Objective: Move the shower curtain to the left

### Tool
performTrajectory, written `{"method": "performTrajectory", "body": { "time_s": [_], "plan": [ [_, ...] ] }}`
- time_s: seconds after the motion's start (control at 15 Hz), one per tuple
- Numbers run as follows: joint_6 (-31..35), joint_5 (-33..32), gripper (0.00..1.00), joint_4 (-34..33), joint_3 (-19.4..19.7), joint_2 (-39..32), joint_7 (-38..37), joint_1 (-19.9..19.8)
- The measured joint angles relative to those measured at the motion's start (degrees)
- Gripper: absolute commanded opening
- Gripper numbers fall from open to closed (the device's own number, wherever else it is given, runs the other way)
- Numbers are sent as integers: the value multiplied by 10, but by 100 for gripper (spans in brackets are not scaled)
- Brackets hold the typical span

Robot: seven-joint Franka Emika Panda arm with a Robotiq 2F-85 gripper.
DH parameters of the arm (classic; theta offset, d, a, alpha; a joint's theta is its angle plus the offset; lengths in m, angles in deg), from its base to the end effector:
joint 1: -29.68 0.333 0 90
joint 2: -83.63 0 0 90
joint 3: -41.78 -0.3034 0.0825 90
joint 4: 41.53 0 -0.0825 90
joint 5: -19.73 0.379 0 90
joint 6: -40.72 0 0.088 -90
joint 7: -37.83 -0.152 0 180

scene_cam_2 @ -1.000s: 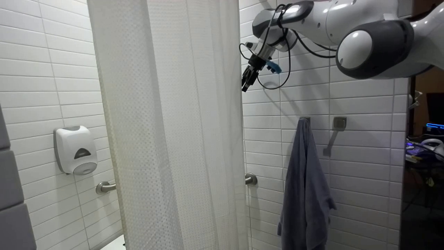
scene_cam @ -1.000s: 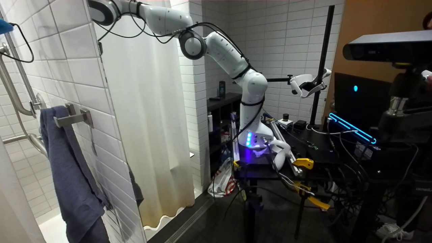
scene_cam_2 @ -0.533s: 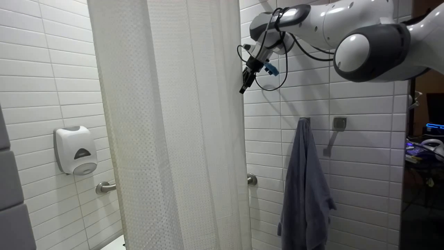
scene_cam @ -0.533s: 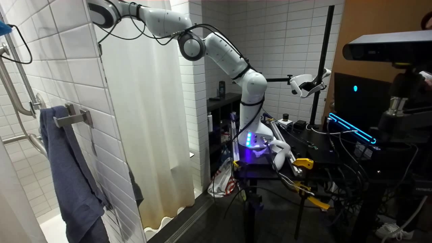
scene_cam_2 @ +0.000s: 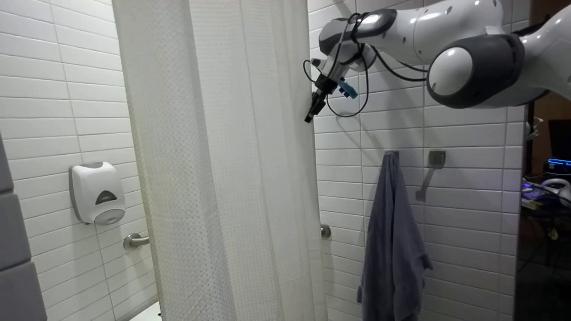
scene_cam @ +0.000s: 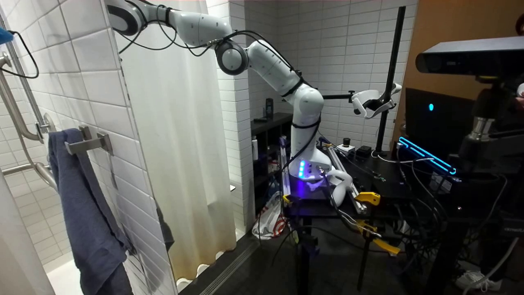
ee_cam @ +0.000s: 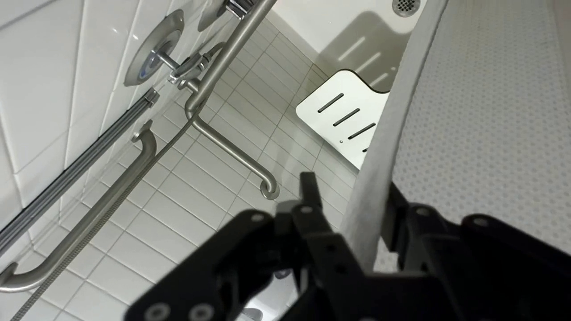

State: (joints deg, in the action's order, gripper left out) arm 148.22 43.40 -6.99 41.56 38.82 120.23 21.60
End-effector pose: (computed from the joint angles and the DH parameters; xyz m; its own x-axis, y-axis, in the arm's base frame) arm 0.7761 -0.0606 0.5586 0.1661 0.8761 0.4526 0.8466 -0.3620 0.3902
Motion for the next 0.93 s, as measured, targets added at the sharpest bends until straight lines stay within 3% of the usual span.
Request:
{"method": "performTrajectory", "body": {
  "time_s": [0.13, 0.93],
  "plan": [
    [0, -7, 0, -1, 0, 0, -2, 0],
    [-11, -25, 0, -5, 0, 0, -18, 0]
  ]
}}
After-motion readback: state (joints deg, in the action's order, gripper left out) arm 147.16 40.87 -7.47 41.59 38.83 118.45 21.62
